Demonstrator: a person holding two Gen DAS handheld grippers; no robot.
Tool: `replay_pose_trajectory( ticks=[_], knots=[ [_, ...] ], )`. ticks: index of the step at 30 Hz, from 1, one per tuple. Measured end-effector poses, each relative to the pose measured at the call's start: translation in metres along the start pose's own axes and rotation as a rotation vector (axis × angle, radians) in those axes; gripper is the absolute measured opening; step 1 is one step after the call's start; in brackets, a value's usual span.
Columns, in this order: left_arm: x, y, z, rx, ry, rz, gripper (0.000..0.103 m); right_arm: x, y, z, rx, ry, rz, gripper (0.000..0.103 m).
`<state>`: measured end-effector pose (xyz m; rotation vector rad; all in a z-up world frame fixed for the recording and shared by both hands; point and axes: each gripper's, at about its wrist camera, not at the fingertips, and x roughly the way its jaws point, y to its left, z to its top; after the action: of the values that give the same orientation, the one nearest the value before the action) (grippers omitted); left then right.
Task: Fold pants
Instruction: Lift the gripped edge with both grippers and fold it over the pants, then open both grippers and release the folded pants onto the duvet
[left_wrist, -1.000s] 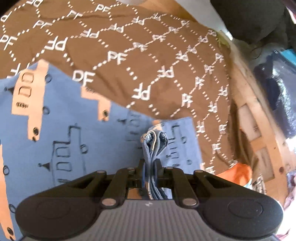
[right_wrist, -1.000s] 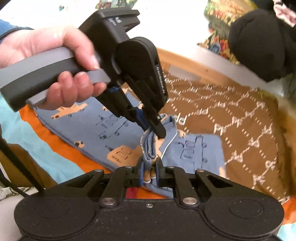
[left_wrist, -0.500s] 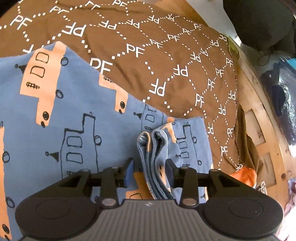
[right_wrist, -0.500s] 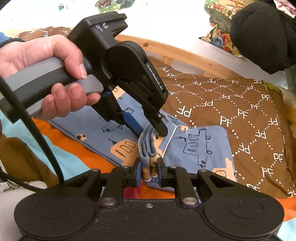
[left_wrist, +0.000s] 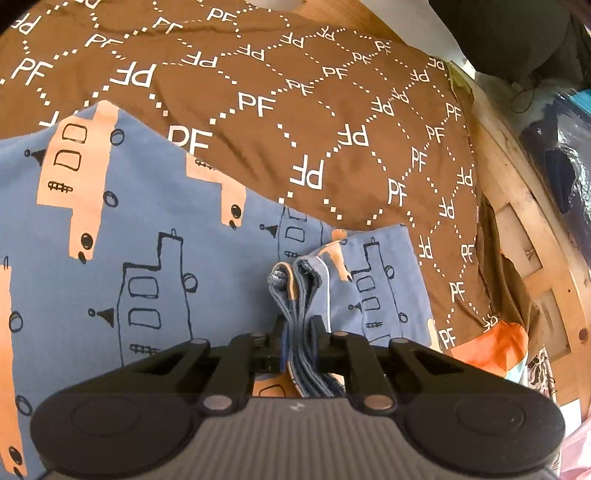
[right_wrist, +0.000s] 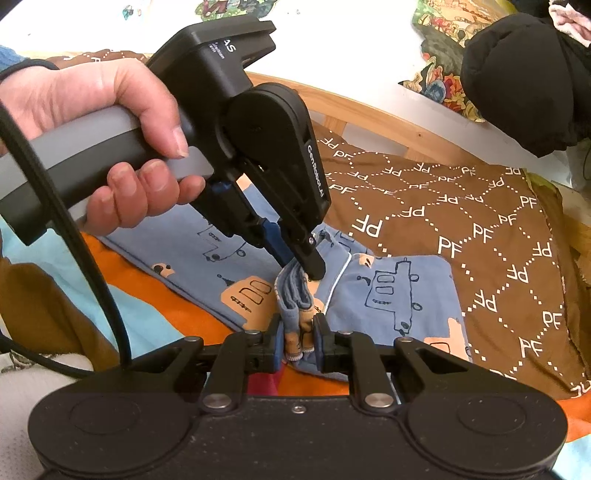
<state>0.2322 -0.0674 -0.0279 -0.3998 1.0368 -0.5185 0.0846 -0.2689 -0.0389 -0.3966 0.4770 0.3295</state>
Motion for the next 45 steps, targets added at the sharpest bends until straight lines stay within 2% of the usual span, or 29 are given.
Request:
replay_pose_trajectory(
  ticks=[4, 12, 28, 38, 41, 42, 44, 45],
  knots=[
    [-0.002, -0.006, 0.003, 0.033, -0.008, -0.005, 0.010, -0.001, 0.001, 0.001, 0.004, -0.007, -0.014, 0.013],
    [-0.018, -0.006, 0.014, 0.065, -0.008, -0.043, 0.010, -0.006, 0.006, 0.017, -0.031, -0.013, -0.004, 0.013],
    [-0.080, 0.078, 0.009, -0.001, -0.052, -0.030, 0.010, 0.012, 0.062, 0.066, -0.060, -0.005, 0.190, 0.012],
    [-0.090, 0.096, 0.002, 0.031, -0.059, 0.028, 0.011, 0.026, 0.085, 0.072, -0.108, 0.032, 0.239, 0.012],
    [-0.090, 0.097, -0.001, 0.025, -0.059, 0.051, 0.020, 0.031, 0.085, 0.072, -0.122, 0.054, 0.260, 0.018],
    [-0.092, 0.097, -0.002, 0.022, -0.065, 0.062, 0.031, 0.030, 0.085, 0.072, -0.122, 0.047, 0.261, 0.020],
    [-0.099, 0.095, -0.004, 0.027, -0.087, 0.107, 0.046, 0.022, 0.078, 0.070, -0.106, 0.019, 0.259, 0.032],
    [-0.105, 0.092, -0.005, 0.036, -0.106, 0.142, 0.061, 0.017, 0.072, 0.068, -0.090, 0.001, 0.250, 0.043]
  ],
)
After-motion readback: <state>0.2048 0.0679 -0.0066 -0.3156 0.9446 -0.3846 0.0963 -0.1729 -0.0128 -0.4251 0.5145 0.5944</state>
